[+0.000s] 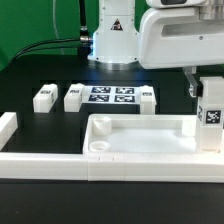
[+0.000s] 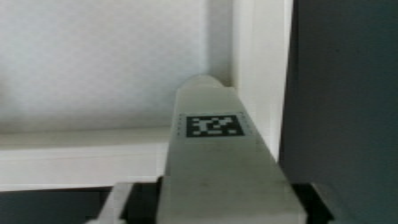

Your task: Assemble desk

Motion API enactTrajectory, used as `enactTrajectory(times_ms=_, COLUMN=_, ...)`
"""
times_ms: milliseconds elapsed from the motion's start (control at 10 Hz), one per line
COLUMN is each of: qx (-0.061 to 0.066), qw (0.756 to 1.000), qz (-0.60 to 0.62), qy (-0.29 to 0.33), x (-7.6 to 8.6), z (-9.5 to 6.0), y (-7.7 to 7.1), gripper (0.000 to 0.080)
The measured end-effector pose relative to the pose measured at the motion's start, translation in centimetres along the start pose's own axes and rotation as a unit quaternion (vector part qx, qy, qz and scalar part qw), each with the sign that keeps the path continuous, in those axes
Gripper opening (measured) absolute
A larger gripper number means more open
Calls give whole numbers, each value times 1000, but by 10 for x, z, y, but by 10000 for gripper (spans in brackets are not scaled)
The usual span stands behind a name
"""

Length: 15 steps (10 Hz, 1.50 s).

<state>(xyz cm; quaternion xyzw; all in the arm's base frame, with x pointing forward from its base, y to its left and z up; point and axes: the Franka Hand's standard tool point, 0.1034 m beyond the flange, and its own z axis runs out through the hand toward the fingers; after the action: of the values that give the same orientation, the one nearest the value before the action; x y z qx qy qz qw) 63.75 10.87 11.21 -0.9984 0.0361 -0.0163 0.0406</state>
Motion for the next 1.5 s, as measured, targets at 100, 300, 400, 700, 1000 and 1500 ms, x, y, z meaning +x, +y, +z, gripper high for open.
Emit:
enactTrajectory(times_ms=100, qx=2, qw=999, qz=49, qy=1, x=0, z=0, y=0, gripper=286)
enactTrajectory(times_ms=300, qx=14, qw=987, qz=163, qy=4, x=0, z=1, y=3, gripper=286)
enactTrajectory(times_ms=400, qx=20, qw=976, qz=217, qy=8, x=0, z=0, y=3, gripper=286)
enactTrajectory(times_ms=700, qx=28, qw=925, qz=379, qy=18, x=-4, z=1, y=1, gripper=288)
enactTrajectory(times_ms=1000, qx=39, qw=850, qz=526, qy=10, x=-4, z=2, y=1, gripper=288)
enactTrajectory(times_ms=1500, qx=42, qw=835, qz=549, qy=3, x=-3, z=2, y=1, gripper=290)
